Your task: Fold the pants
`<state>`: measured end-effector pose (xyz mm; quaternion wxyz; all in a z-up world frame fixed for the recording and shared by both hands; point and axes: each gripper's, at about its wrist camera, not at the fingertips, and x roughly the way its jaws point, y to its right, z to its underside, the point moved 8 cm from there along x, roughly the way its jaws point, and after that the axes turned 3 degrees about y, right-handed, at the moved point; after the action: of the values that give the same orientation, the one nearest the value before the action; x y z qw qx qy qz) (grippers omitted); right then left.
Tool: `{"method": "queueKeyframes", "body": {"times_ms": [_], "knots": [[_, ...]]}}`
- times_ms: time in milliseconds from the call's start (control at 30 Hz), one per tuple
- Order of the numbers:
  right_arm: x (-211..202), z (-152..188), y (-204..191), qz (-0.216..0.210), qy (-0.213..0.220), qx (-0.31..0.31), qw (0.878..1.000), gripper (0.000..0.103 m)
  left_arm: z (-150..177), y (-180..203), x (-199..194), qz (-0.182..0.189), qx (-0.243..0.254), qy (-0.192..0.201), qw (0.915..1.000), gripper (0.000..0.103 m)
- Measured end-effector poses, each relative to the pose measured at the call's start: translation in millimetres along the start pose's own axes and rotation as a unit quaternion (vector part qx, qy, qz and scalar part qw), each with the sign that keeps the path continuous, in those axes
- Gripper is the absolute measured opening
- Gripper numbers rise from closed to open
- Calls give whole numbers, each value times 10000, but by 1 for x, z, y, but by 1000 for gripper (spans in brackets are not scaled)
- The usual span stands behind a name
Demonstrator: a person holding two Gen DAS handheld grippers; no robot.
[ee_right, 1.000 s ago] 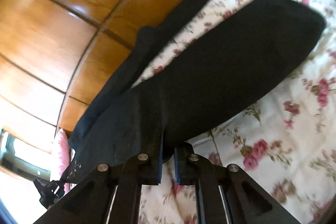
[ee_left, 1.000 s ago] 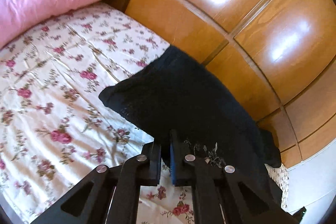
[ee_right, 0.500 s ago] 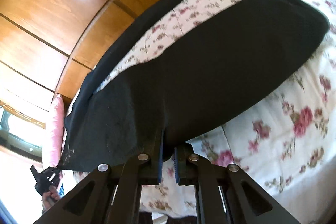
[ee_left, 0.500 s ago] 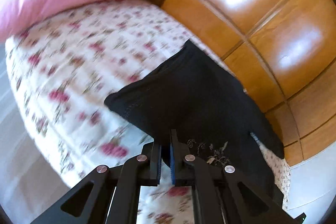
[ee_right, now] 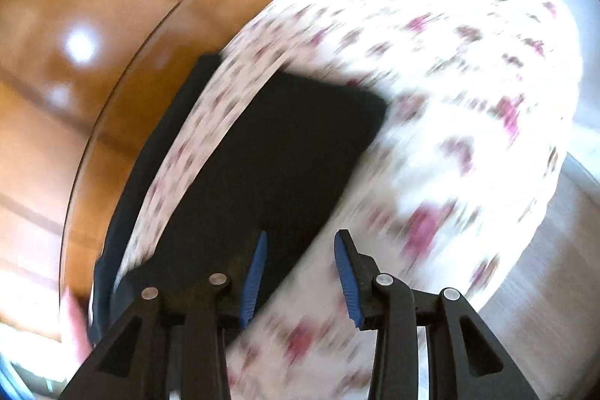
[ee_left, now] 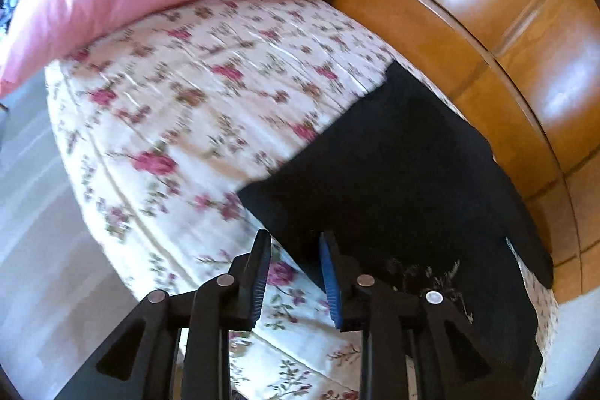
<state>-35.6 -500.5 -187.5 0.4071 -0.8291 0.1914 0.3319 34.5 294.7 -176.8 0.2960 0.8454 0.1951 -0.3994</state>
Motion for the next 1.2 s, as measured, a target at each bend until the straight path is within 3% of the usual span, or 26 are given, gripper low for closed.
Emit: {"method": "queueKeyframes", "body": {"times_ms": [167, 267, 367, 467, 600, 733, 767, 867, 900, 967, 1067, 1200], "knots": [[21, -35, 16, 268, 173, 246, 9992, 36, -13, 0, -16, -230, 97, 431, 9988, 27], [23, -40, 2, 425, 194, -69, 9989, 11, -19, 12, -18, -226, 197, 593, 9978, 27], [1, -41, -9, 541, 444, -411, 9967, 10, -19, 27, -21, -174, 419, 677, 9967, 27], [-27, -33, 5, 790, 613, -501, 9937, 9, -15, 41, -27, -119, 743, 809, 9939, 27], [-18, -16, 36, 1183, 339, -381, 9917, 9, 0, 51, -11, -120, 1060, 517, 9929, 27], [-13, -16, 34, 1317, 316, -422, 9899, 10, 16, 38, 8, -364, 1036, 142, 9939, 27], [-14, -18, 32, 1351, 304, -451, 9893, 13, 15, 30, 9, -469, 964, 145, 9941, 27], [-23, -26, 24, 1571, 431, -610, 9848, 38, 4, 2, 3, -696, 567, 230, 9957, 27], [-32, -31, 18, 1702, 621, -743, 9806, 47, -2, -8, -1, -712, 388, 287, 9963, 27], [-46, -36, 5, 1733, 918, -923, 9762, 55, -11, -27, -9, -697, 23, 371, 9969, 27], [-51, -32, -36, 1194, 1002, -1205, 9804, 62, -18, -41, -13, -209, -520, 271, 9981, 32], [-23, 2, -113, 250, 515, -1806, 9819, 62, -14, -37, -9, 543, -1016, 16, 9933, 44]]}}
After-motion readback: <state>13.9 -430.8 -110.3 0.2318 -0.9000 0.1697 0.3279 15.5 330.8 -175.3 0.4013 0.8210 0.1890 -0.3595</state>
